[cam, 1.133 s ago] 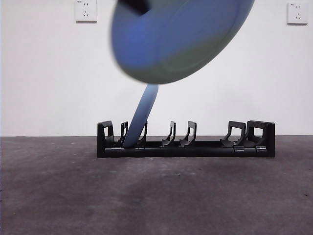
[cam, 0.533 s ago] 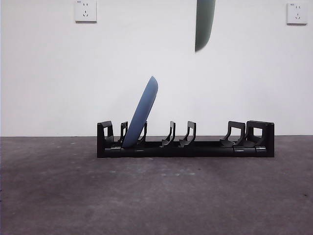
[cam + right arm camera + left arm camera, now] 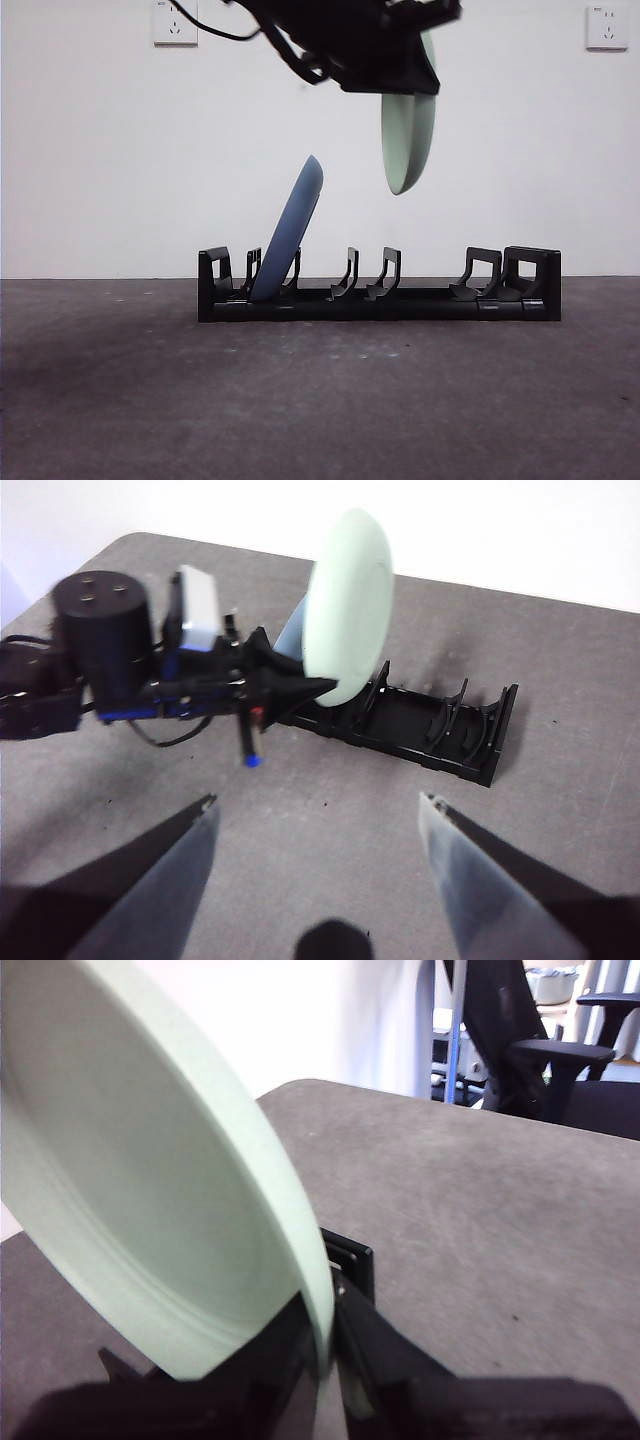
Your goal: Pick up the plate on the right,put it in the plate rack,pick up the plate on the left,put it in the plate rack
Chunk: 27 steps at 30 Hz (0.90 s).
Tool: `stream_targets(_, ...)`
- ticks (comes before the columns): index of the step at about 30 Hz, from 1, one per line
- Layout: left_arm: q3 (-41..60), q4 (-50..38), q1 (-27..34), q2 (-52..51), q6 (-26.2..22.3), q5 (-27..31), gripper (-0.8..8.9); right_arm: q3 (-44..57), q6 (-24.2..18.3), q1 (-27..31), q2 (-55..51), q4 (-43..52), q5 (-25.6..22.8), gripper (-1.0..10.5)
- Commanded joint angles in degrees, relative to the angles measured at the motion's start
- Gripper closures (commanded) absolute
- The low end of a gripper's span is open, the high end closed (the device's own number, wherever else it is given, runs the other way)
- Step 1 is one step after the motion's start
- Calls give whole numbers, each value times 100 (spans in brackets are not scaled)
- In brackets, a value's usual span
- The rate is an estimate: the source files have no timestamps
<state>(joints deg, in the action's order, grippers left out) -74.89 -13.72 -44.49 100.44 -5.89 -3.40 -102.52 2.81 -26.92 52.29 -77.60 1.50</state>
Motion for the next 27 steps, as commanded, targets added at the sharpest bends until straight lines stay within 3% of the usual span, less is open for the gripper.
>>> stream_targets(1,-286,0,55,278,9,227,822,22,57,-2,-7,-127,-7,603)
stream_targets(10,-354,273,354,638,4,289,822,26,-7,-2,-7,-127,-7,603)
stream_targets(18,-354,256,551,848,7,-153,822,31,-9,-2,-4,-127,-4,603)
stream_targets(27,-354,361,564,1134,7,-144,822,39,-26,-2,-2,-127,-4,604)
